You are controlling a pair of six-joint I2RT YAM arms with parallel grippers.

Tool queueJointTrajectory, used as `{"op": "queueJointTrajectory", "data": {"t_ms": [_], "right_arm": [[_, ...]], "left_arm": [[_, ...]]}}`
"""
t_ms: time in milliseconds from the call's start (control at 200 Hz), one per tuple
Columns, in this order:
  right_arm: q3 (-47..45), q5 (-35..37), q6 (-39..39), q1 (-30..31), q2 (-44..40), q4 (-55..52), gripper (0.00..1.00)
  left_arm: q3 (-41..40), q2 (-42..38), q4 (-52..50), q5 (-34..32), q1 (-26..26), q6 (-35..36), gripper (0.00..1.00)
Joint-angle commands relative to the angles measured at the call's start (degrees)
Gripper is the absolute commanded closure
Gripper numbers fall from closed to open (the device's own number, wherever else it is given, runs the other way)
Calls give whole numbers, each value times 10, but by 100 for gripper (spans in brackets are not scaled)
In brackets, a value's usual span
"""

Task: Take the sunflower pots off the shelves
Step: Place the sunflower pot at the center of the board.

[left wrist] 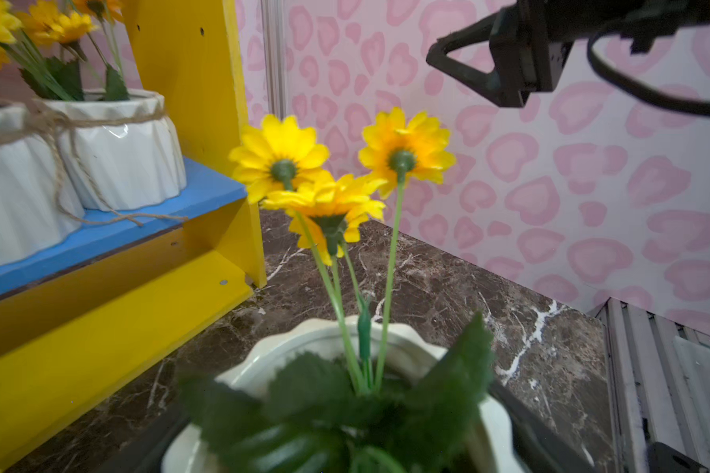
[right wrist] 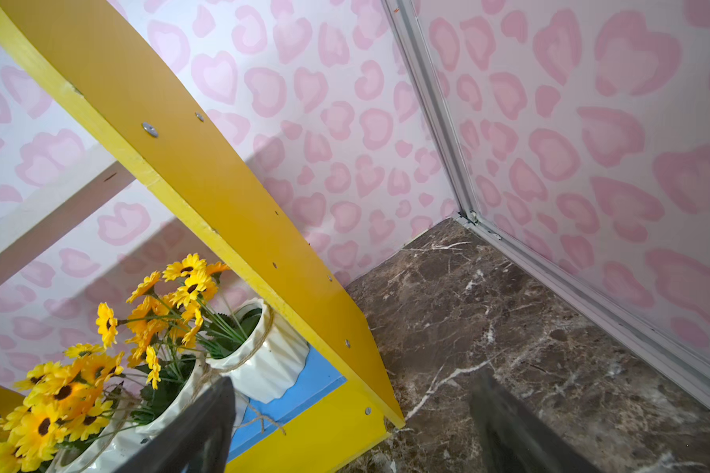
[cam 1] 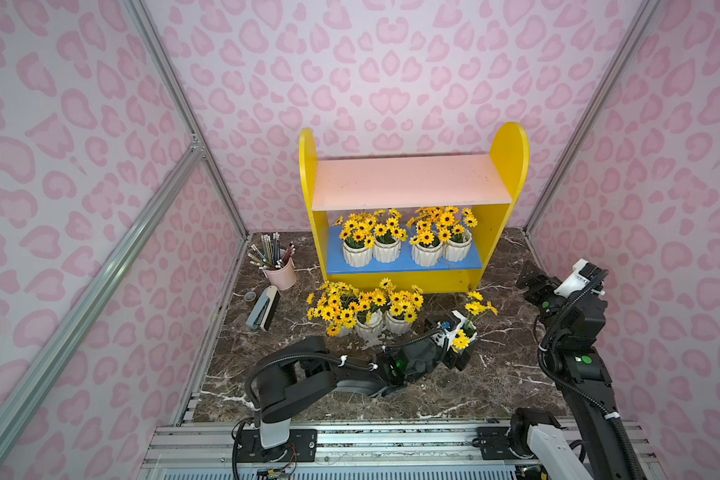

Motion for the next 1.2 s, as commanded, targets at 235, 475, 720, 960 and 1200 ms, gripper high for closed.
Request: {"op": "queueJointTrajectory", "data": {"t_ms": [235, 475, 720, 960, 1200], "right_arm": [[-37, -54, -9, 11, -28, 46, 10], [-67, -65, -20, 37, -28, 52, 10], [-89, -81, -18, 40, -33, 63, 10], [-93, -60, -16, 47, -34, 55, 9], [-82, -62, -21, 47, -46, 20, 5]], "left_arm": [[67, 143, 168, -1, 3, 52, 96], [80, 199, 211, 42, 39, 37, 96], [86, 235, 227, 61, 61, 58, 97], [97, 254, 209, 47, 67, 60, 45], [107, 273, 198, 47, 69, 71, 26]]}}
